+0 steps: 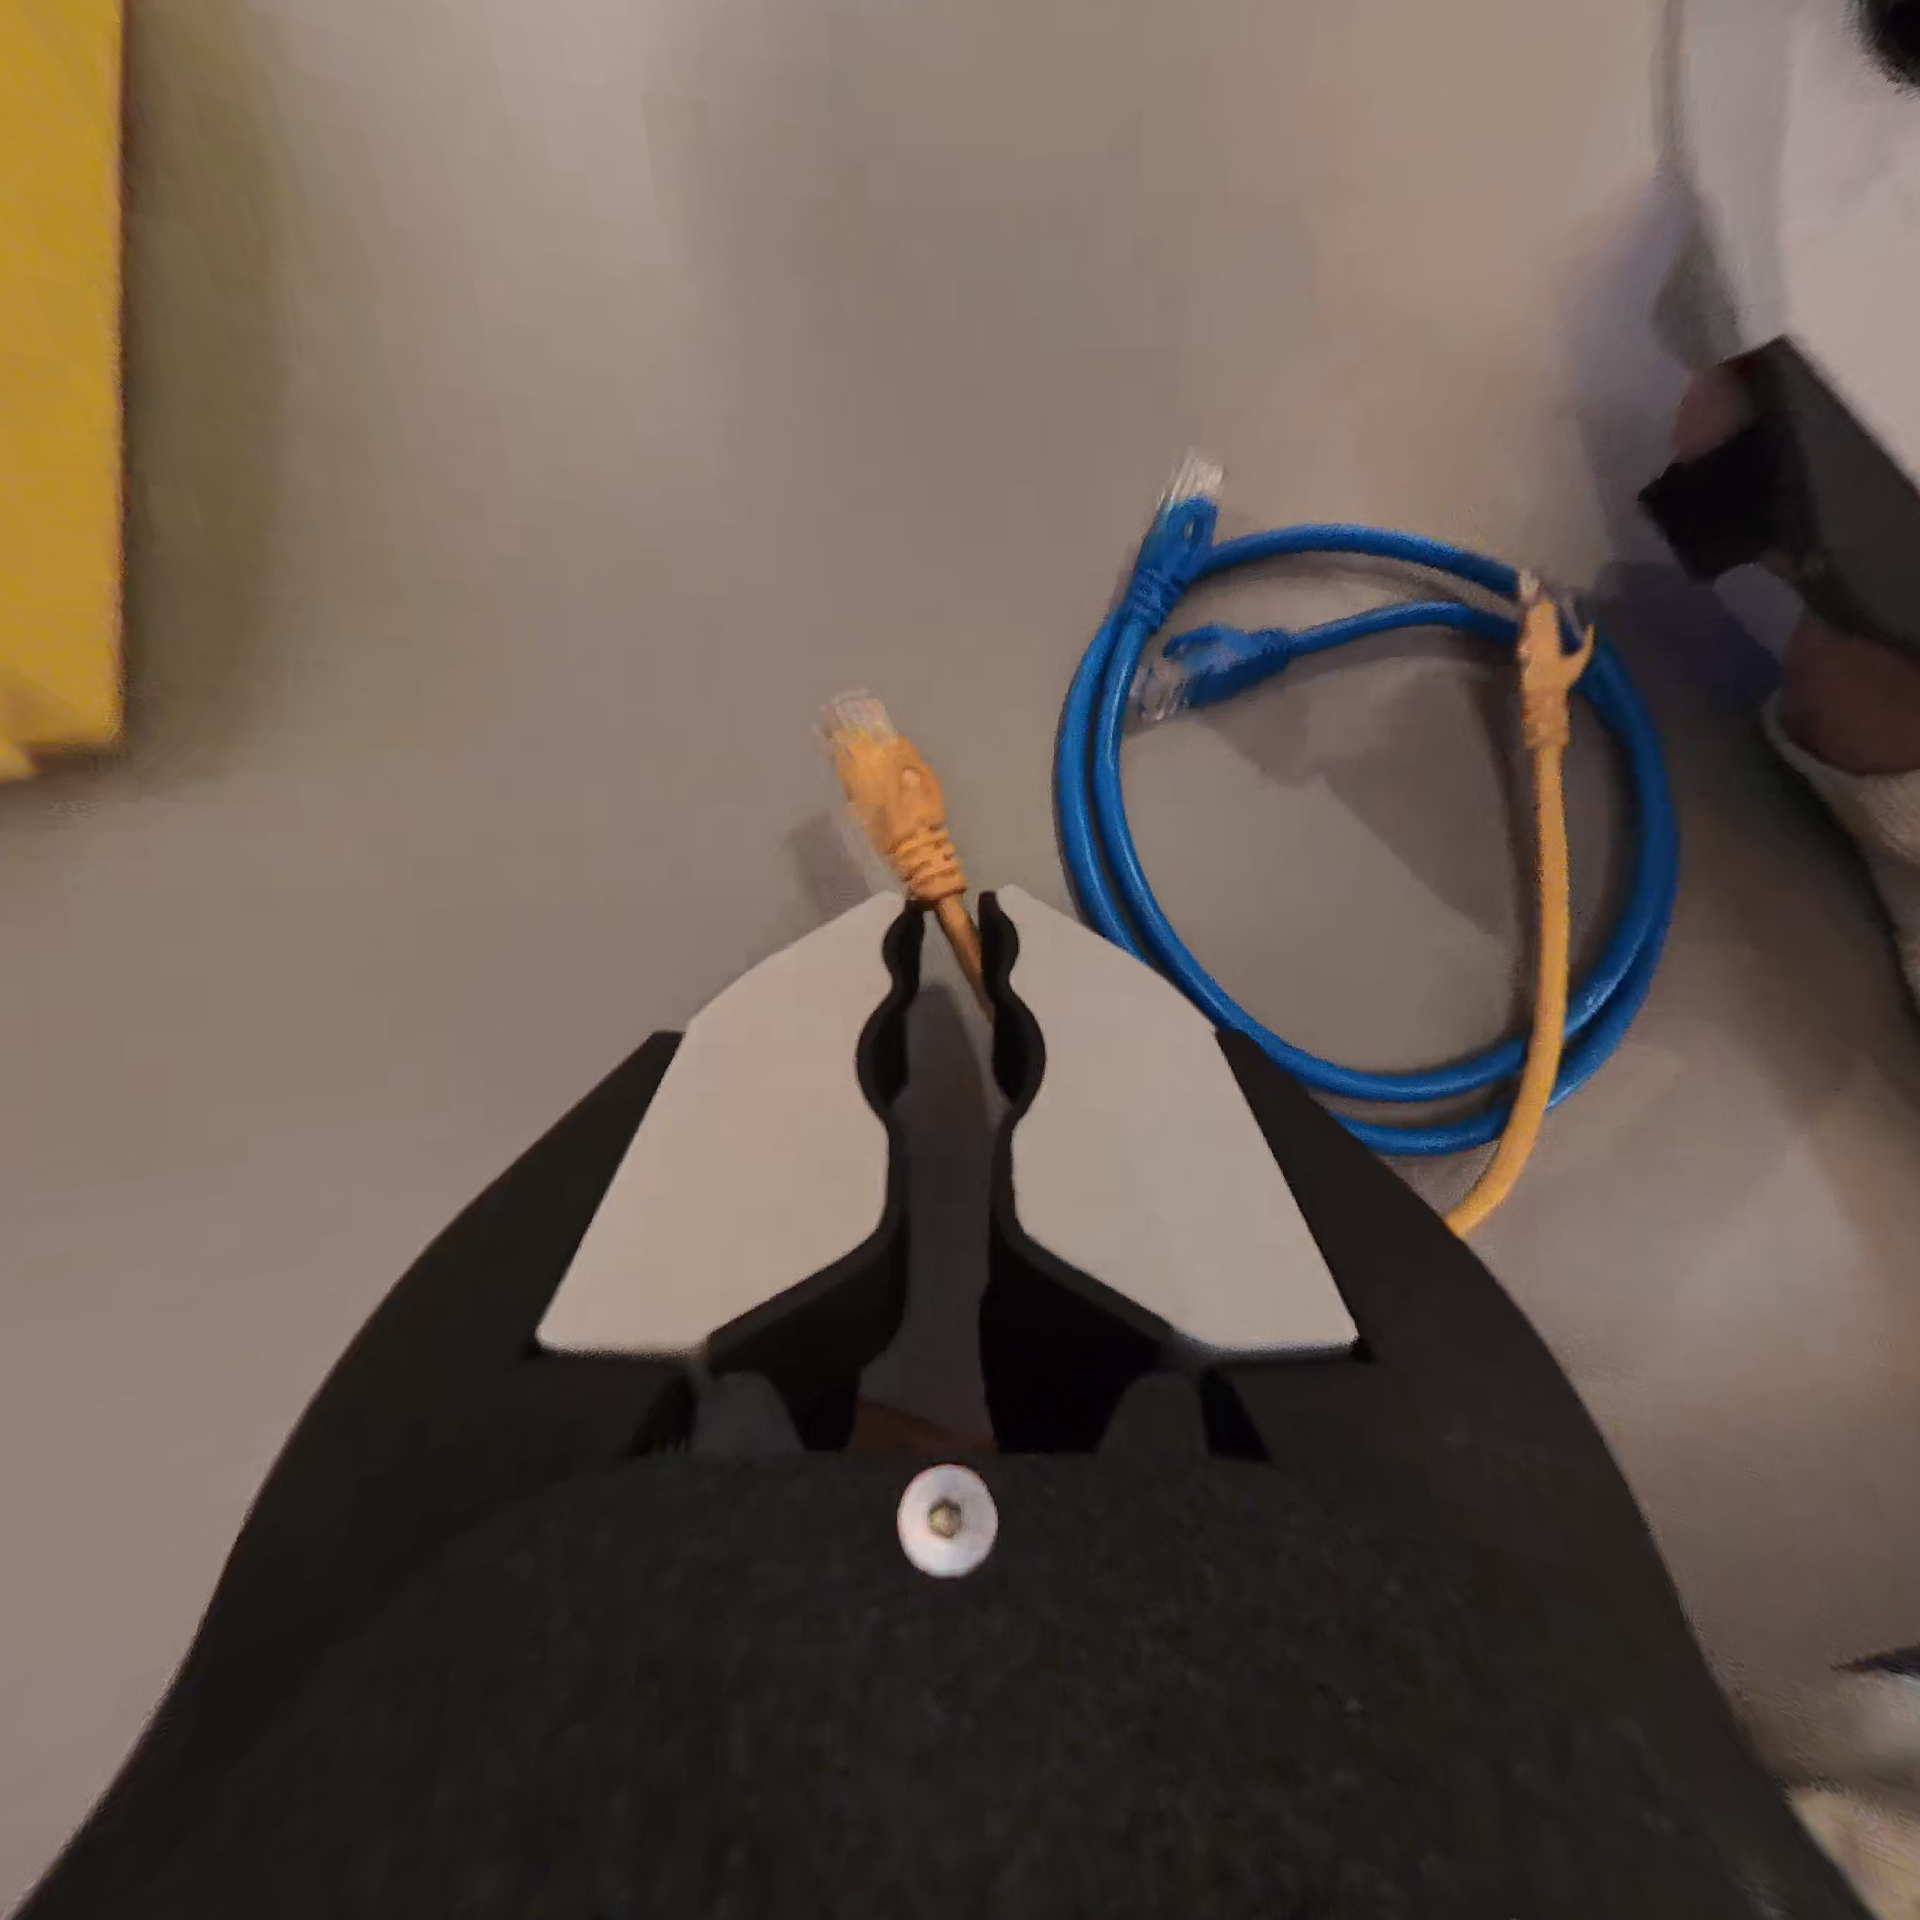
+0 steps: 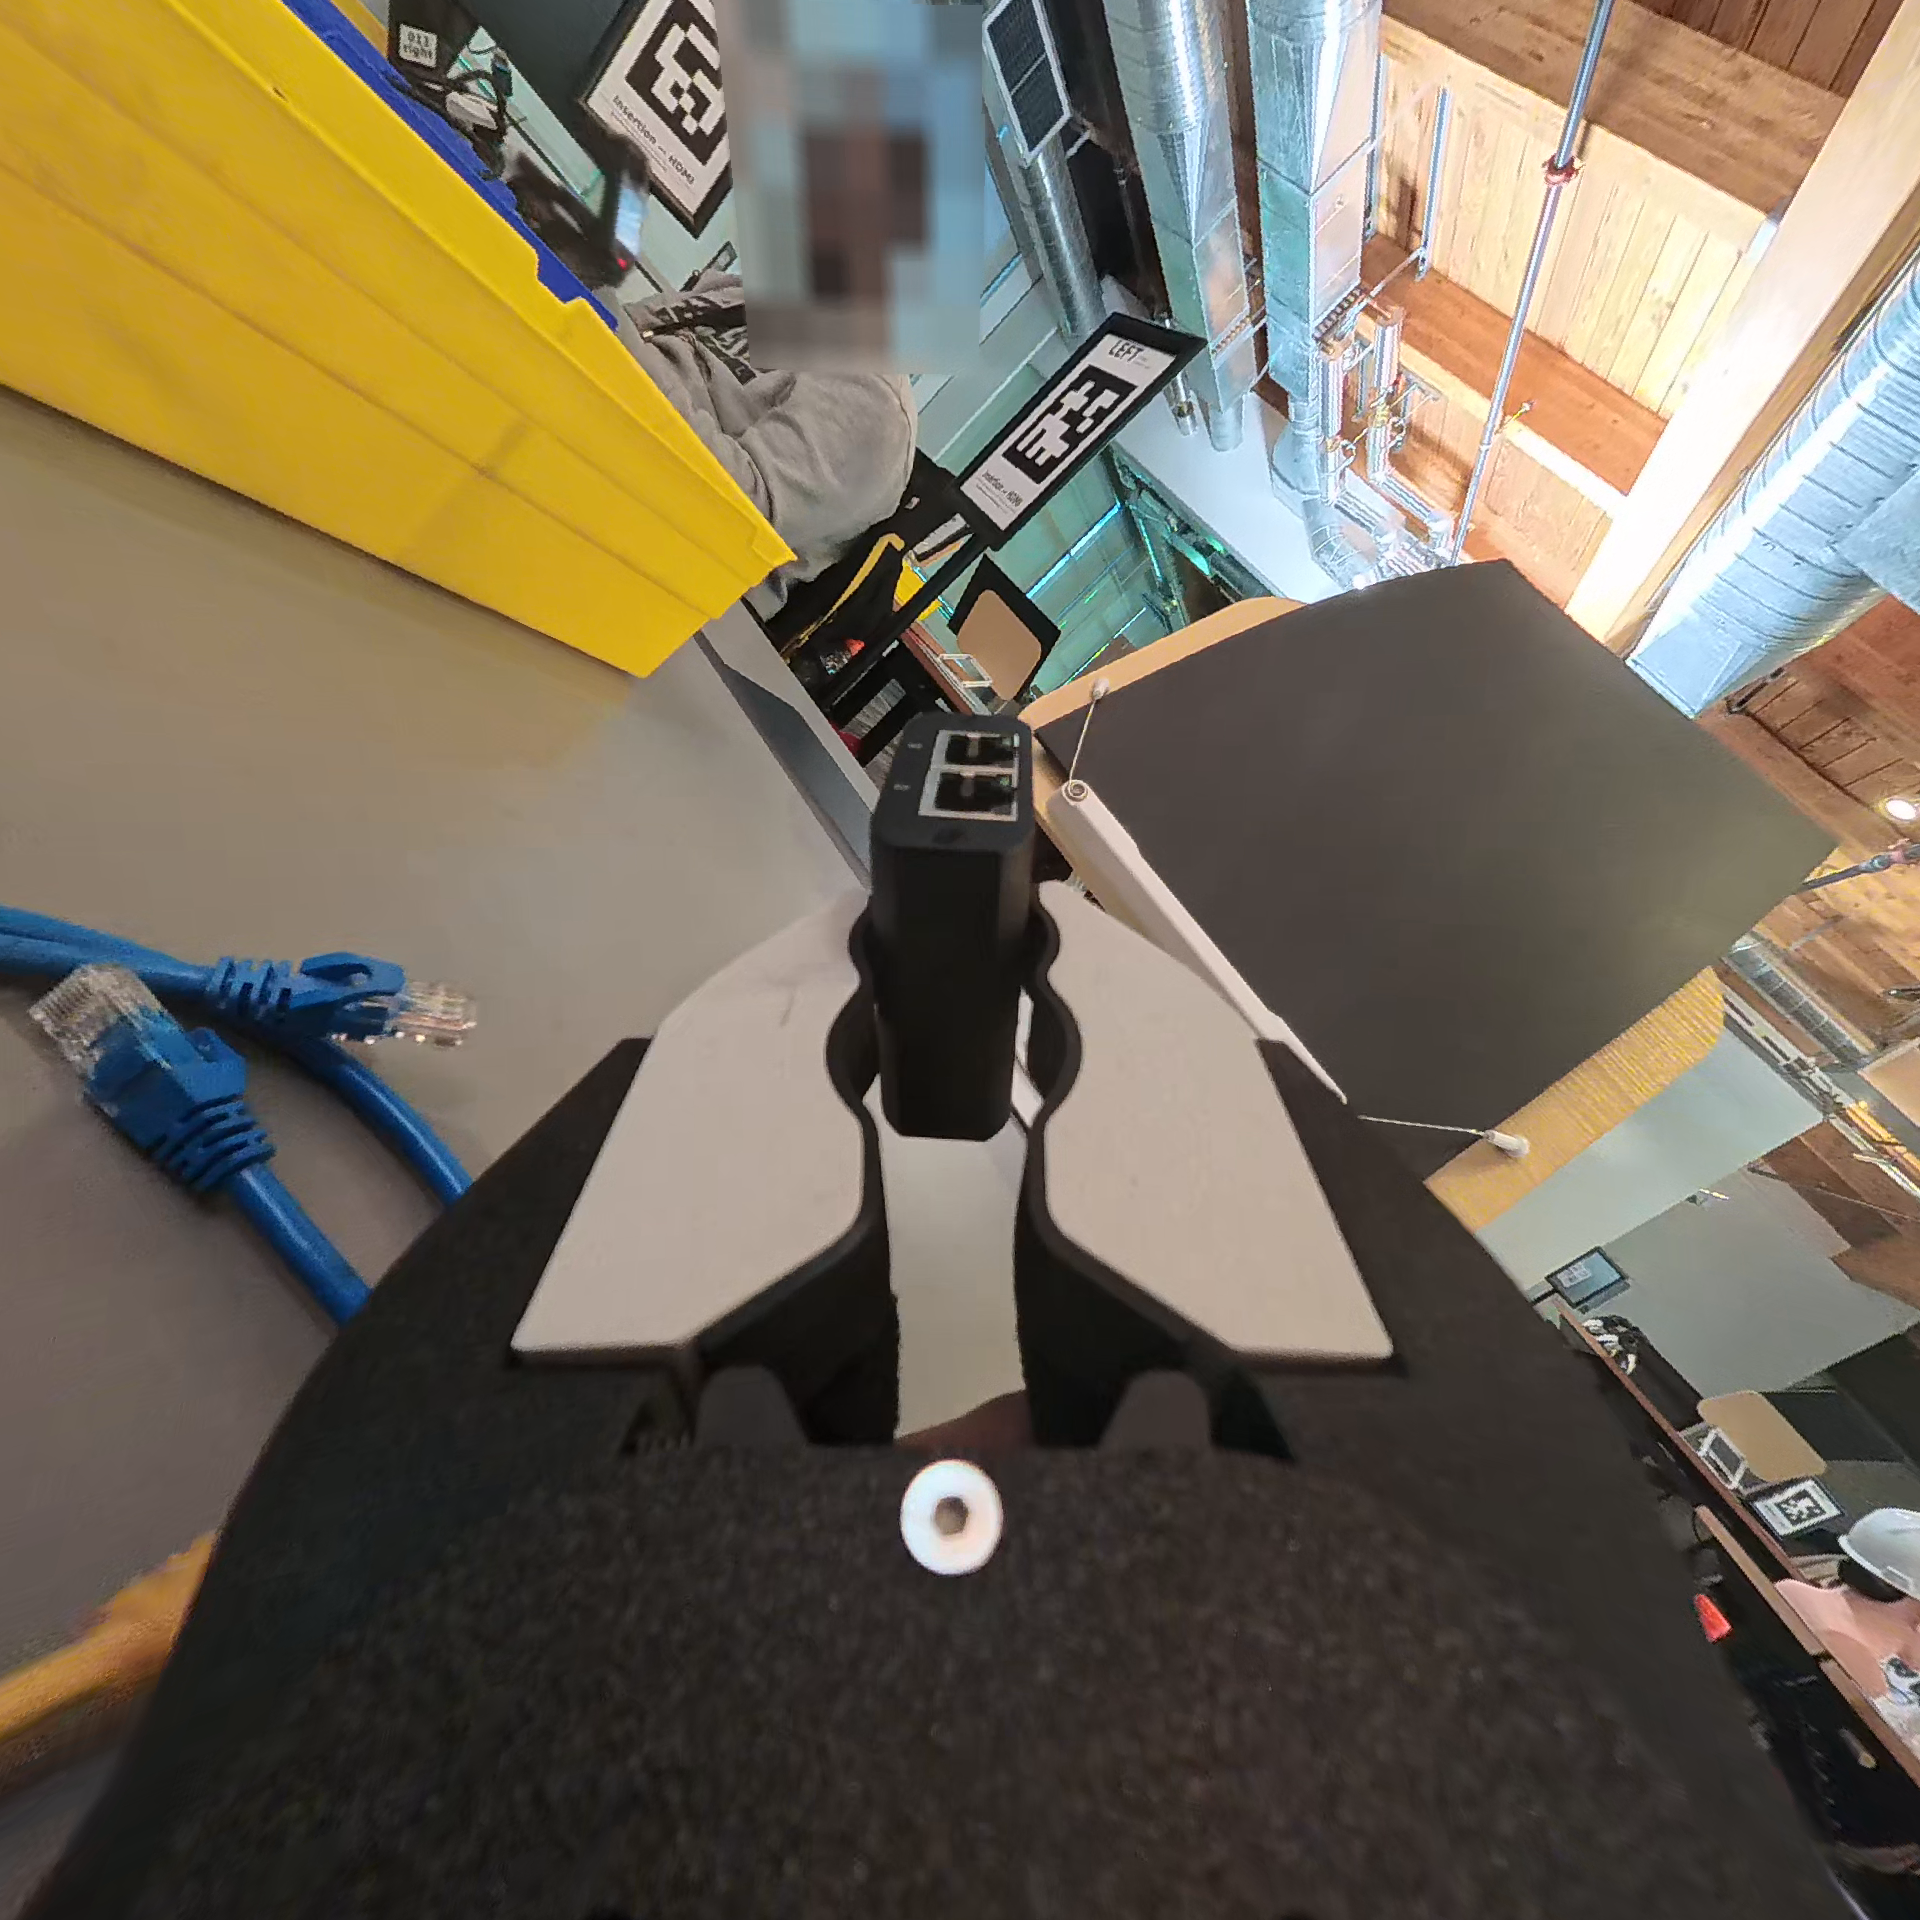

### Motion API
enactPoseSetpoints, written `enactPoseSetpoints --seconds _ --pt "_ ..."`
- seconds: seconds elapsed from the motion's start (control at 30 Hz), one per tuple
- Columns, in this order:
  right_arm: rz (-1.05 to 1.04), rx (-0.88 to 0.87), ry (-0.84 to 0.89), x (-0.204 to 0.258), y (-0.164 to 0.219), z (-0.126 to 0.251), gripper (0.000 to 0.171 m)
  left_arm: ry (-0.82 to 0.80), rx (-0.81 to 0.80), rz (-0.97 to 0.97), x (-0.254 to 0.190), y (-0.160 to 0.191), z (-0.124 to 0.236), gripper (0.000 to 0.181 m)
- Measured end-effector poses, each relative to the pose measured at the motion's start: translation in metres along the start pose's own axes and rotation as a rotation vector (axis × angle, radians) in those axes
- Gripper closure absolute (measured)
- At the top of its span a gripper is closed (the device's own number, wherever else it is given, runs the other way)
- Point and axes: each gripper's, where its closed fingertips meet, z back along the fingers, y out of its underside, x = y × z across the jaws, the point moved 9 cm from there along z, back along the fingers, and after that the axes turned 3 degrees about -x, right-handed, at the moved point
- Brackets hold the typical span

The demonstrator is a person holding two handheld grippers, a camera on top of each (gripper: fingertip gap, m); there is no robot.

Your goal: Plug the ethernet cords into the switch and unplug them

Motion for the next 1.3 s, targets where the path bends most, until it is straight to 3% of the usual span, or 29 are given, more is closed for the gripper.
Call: enactPoseSetpoints --seconds 0.13,0.27,0.43,0.57,0.63,0.73,0.83,0.93,1.17,1.3 --pt "-0.007 0.003 0.002 -0.001 0.001 0.000 0.147 0.020 -0.039 -0.367 0.010 -0.033 0.024 0.177" --pt "0.011 0.003 -0.001 0.001 0.001 0.000 0.147 0.100 0.119 -0.651 0.033 -0.054 0.042 0.177" --pt "0.036 0.006 -0.004 0.003 0.000 -0.001 0.147 0.204 0.259 -0.806 0.058 -0.034 0.016 0.177" --pt "0.037 0.006 -0.005 0.003 0.001 -0.001 0.147 0.204 0.142 -0.901 0.064 -0.017 -0.002 0.177" --pt "0.043 0.003 -0.010 0.004 0.001 -0.001 0.147 0.201 0.066 -0.916 0.064 -0.014 -0.005 0.177" --pt "0.096 -0.002 -0.013 0.009 0.000 -0.001 0.147 0.302 0.076 -0.807 0.056 -0.023 0.002 0.177" --pt "0.173 -0.017 -0.029 0.017 -0.003 -0.001 0.147 0.448 0.092 -0.666 0.039 -0.055 0.022 0.177" --pt "0.220 -0.022 -0.028 0.022 -0.004 -0.002 0.147 0.551 0.138 -0.675 0.017 -0.088 0.033 0.177" --pt "0.335 0.007 -0.001 0.028 -0.002 -0.003 0.147 0.592 0.389 -0.712 -0.016 -0.127 0.000 0.177" --pt "0.405 0.039 -0.006 0.034 -0.001 -0.006 0.147 0.525 0.433 -0.738 -0.028 -0.131 -0.015 0.177"
